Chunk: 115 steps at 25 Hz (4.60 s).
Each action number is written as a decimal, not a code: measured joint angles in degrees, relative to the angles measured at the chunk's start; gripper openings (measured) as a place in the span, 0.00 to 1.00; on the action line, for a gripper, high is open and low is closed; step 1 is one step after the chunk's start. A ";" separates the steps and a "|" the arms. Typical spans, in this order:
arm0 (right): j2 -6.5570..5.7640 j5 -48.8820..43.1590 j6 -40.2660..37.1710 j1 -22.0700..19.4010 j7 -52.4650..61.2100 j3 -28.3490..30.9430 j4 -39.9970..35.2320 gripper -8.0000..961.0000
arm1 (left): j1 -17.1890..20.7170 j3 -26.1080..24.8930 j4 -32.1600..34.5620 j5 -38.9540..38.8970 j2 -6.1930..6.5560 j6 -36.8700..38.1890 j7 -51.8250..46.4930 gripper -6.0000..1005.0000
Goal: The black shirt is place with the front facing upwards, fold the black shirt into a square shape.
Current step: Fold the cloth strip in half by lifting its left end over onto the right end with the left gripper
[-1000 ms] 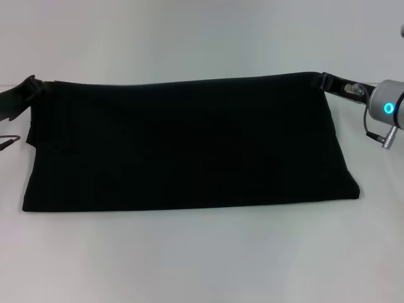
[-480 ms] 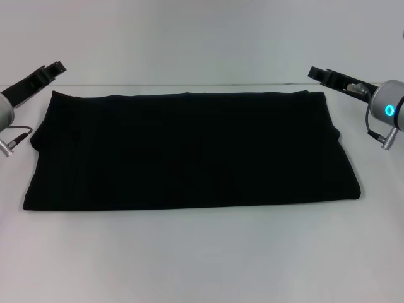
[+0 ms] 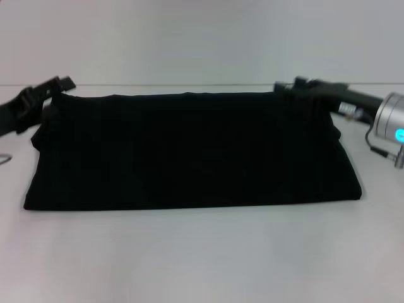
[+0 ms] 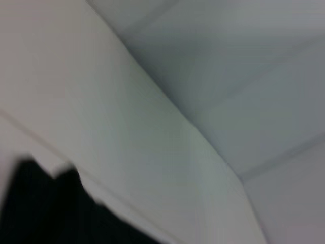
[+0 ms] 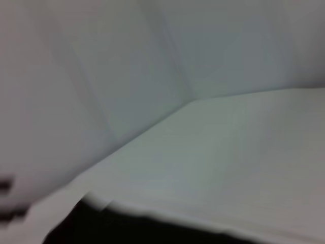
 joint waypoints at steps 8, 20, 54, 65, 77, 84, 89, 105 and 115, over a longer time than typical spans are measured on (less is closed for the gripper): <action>1.93 -4.16 -10.58 -4.57 -12.10 -7.34 -5.30 0.79 | 10.52 3.70 7.06 4.13 2.46 17.97 -15.51 0.93; 2.74 -4.19 -10.26 -4.31 -14.53 -11.00 -4.08 0.97 | 12.98 3.96 7.90 10.90 1.54 14.71 -24.81 0.93; 2.68 -3.80 -10.22 -5.03 -15.03 -12.01 -2.12 0.99 | 7.02 6.55 2.20 14.03 1.76 2.44 -29.38 0.88; 2.76 -3.74 -10.44 -5.03 -15.03 -11.80 -1.88 0.99 | 5.63 7.86 2.36 14.61 2.28 0.56 -31.24 0.83; 2.77 -3.68 -10.56 -5.02 -15.02 -11.74 -1.84 0.99 | 5.99 8.00 3.20 14.78 2.36 0.98 -31.04 0.44; 2.77 -3.65 -10.74 -5.02 -14.93 -11.74 -1.84 0.99 | 6.58 7.14 3.21 14.78 2.72 3.66 -33.14 0.16; 2.77 -3.65 -10.89 -5.02 -14.99 -11.76 -1.85 0.99 | 6.78 7.11 3.26 15.08 2.99 4.07 -34.40 0.26; 2.76 -3.66 -11.43 -5.02 -14.87 -11.69 -2.18 0.99 | 6.66 7.13 4.21 19.11 4.96 6.28 -38.86 0.67; 2.76 -3.66 -11.43 -5.02 -14.85 -11.74 -2.14 0.99 | 6.08 7.17 3.95 19.78 5.06 5.58 -39.05 0.66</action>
